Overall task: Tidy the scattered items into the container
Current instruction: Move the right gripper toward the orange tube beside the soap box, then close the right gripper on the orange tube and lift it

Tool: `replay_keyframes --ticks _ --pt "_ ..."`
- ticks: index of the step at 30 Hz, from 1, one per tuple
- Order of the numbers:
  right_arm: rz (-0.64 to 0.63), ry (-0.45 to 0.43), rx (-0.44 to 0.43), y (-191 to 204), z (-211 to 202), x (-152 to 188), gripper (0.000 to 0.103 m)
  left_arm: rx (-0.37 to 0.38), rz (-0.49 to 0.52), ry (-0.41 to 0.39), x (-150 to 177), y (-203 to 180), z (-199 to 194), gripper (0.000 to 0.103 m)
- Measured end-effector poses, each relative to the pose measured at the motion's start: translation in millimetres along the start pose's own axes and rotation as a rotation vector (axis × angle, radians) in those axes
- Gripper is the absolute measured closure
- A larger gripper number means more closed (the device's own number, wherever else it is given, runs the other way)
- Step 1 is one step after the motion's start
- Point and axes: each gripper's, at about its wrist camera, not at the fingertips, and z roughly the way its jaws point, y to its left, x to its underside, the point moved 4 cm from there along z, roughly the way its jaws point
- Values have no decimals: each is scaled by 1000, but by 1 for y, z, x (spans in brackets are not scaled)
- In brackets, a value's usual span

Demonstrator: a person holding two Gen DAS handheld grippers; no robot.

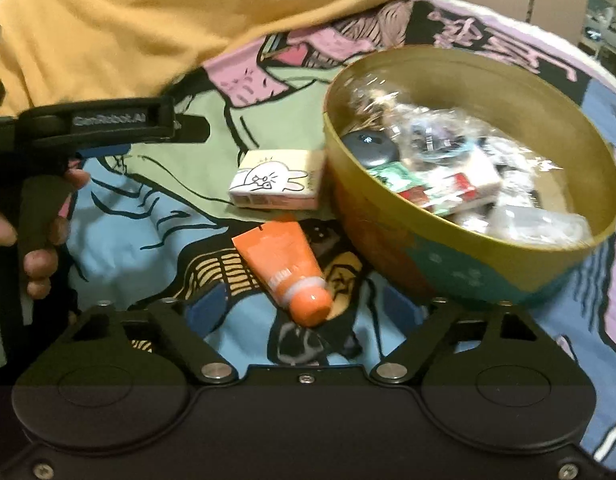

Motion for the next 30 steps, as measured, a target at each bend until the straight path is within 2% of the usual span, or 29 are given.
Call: replay_keyframes --ticks 6,8,15,19,30 --pt "-11 78 10 4 33 -9 45 8 -30 2 -1 4 0 0" --pt "-28 94 22 9 43 -14 46 7 -36 1 -1 5 0 0" --pt "-76 135 91 27 61 -27 60 13 -41 6 -1 6 1 0" --pt "-82 136 110 30 55 -23 62 14 -41 10 0 6 2 0" --pt "44 148 66 0 -3 7 62 39 14 31 5 -4 3 0"
